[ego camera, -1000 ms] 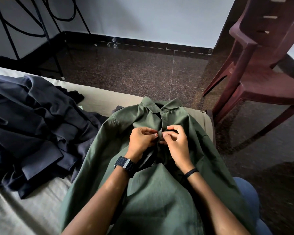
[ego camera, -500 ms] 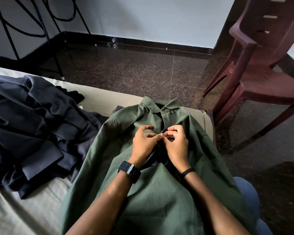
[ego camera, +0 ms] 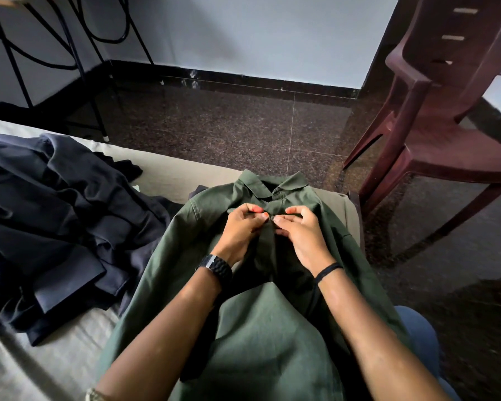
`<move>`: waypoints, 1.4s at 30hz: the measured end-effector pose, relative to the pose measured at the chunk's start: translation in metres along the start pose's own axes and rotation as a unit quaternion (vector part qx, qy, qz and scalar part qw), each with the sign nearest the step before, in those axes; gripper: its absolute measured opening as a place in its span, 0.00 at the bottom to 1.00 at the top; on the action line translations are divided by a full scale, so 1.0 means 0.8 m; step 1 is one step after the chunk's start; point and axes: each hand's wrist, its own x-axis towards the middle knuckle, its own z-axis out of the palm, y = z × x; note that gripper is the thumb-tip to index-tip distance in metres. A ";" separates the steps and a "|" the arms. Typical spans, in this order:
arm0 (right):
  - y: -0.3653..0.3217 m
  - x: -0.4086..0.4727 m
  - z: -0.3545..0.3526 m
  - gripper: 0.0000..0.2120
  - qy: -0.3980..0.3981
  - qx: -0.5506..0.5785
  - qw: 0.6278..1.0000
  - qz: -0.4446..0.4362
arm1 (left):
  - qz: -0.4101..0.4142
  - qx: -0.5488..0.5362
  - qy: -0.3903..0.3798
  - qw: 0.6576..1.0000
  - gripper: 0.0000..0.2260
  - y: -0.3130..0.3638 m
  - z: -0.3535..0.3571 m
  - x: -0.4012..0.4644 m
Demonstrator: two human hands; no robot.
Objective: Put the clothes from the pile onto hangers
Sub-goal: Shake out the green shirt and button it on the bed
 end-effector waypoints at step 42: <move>0.080 0.005 0.054 0.16 -0.005 -0.532 0.844 -0.064 | 0.088 0.531 0.110 0.835 0.13 -0.064 -0.062 -0.008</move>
